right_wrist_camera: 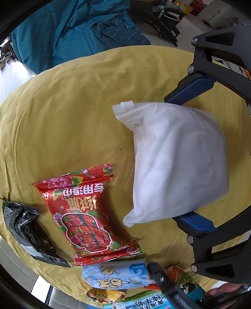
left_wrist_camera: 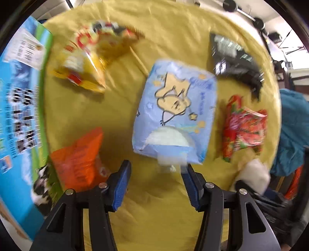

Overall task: Organize snacks
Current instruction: 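Close the left tool on the blue tissue pack while the right tool grips the white bag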

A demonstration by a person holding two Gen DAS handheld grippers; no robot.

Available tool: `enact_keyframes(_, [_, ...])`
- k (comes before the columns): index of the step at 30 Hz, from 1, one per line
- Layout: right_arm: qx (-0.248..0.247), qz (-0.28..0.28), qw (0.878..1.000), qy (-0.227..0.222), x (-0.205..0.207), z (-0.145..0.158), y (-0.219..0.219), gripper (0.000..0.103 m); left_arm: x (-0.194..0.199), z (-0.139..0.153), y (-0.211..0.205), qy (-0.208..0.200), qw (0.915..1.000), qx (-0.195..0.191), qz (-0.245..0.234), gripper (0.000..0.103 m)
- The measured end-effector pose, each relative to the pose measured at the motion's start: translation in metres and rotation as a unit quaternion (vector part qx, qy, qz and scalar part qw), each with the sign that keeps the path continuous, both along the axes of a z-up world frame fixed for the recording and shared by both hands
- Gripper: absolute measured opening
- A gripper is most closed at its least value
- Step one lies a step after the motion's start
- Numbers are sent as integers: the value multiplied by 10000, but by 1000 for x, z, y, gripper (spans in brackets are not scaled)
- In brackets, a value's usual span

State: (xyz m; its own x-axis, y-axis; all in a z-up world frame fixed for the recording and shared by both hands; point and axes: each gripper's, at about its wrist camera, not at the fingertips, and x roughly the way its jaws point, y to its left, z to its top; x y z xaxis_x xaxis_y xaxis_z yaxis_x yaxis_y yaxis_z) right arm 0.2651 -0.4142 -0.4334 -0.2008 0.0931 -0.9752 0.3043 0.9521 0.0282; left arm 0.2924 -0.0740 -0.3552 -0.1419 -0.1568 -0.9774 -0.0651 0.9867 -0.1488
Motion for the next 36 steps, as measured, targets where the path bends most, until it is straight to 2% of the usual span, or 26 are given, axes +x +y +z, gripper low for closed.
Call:
enact_keyframes(4, [73, -58, 10000, 4, 0, -3, -6, 102, 14, 33, 21, -259, 9995, -195, 9, 55])
enact_keyframes(7, [50, -17, 10000, 9, 1, -1, -5, 102, 42, 39, 30, -195, 9991, -369, 86, 59])
enact_keyframes(9, [25, -13, 10000, 15, 1, -1, -8, 102, 47, 41, 26, -154, 9992, -373, 60, 59])
enact_keyframes(17, [-120, 129, 9998, 51, 4, 3, 5, 102, 72, 2, 6, 178, 9993, 80, -318, 61])
enact_keyframes(22, [-187, 189, 9996, 30, 1, 1, 6, 102, 87, -1, 20, 60, 10000, 2, -64, 61])
enact_keyframes(24, [-218, 208, 9995, -9, -2, 2, 8, 101, 79, 4, 17, 2, 10000, -81, 16, 46])
enact_keyframes(30, [-293, 263, 9991, -161, -19, 5, 18, 94, 65, 15, 40, -237, 9994, -228, 59, 22])
enact_keyframes(36, [-361, 315, 9982, -359, -29, 17, 27, 83, 45, 34, 40, -505, 9983, -291, -15, 14])
